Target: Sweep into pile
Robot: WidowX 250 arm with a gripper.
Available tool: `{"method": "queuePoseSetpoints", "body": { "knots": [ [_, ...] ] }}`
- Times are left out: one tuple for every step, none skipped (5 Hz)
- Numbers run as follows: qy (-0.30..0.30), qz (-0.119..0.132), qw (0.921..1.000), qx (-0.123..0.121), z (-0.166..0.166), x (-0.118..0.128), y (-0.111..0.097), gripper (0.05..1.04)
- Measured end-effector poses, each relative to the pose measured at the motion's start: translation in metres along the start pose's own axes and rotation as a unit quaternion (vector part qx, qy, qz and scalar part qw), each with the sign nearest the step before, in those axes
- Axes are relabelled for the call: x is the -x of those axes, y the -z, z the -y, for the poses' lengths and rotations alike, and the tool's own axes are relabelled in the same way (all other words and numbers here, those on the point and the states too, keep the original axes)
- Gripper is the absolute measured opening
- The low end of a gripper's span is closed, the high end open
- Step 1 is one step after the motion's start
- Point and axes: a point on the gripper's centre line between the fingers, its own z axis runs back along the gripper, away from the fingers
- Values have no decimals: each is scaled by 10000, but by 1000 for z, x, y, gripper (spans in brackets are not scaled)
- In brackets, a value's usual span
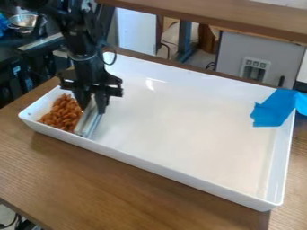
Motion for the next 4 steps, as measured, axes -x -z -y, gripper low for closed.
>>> {"method": "queuePoseSetpoints", "body": {
  "knots": [
    [-138,68,9991,-385,-10,-4,1,370],
    [-112,25,9995,-280,13,-7,-6,370],
    [-182,-112,9998,55,53,-18,-29,370],
    [-237,-320,9990,188,107,-24,-40,370]
  ]
}}
